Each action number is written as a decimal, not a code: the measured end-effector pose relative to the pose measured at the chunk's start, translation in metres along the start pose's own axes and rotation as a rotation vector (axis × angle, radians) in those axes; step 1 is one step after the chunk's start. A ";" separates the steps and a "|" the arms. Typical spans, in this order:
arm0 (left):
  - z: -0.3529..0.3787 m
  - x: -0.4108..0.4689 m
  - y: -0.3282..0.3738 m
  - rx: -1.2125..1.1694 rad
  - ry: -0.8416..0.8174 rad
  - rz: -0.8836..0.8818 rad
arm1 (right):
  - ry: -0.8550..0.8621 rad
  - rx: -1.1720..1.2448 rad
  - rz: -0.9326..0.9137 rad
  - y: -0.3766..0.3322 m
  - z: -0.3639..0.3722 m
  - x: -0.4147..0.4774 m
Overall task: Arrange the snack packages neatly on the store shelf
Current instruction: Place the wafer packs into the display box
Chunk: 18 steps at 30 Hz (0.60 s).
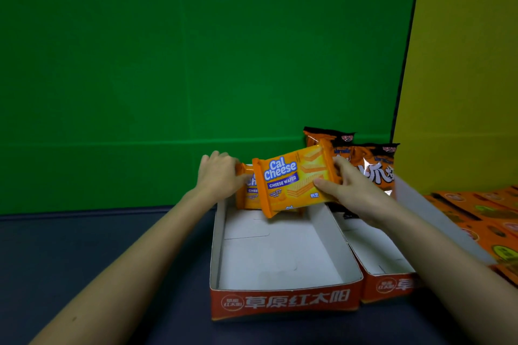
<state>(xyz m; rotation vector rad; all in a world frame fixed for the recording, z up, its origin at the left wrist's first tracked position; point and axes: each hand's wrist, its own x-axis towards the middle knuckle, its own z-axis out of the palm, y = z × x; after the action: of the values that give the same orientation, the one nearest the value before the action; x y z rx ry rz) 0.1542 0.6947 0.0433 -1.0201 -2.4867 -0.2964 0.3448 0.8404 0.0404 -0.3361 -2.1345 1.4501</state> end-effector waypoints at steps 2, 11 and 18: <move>-0.002 0.000 -0.003 -0.022 -0.014 -0.003 | -0.002 -0.030 0.000 -0.002 0.005 0.002; -0.017 0.003 -0.008 -0.121 -0.134 -0.073 | -0.019 -0.226 0.027 -0.007 0.033 0.008; -0.026 -0.006 -0.024 -0.313 0.001 -0.043 | 0.008 -0.702 -0.079 -0.013 0.038 0.014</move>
<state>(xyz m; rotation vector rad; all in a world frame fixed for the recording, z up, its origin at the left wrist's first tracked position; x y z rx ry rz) 0.1491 0.6646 0.0625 -1.0840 -2.5137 -0.7174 0.3131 0.8124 0.0458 -0.4946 -2.5572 0.6087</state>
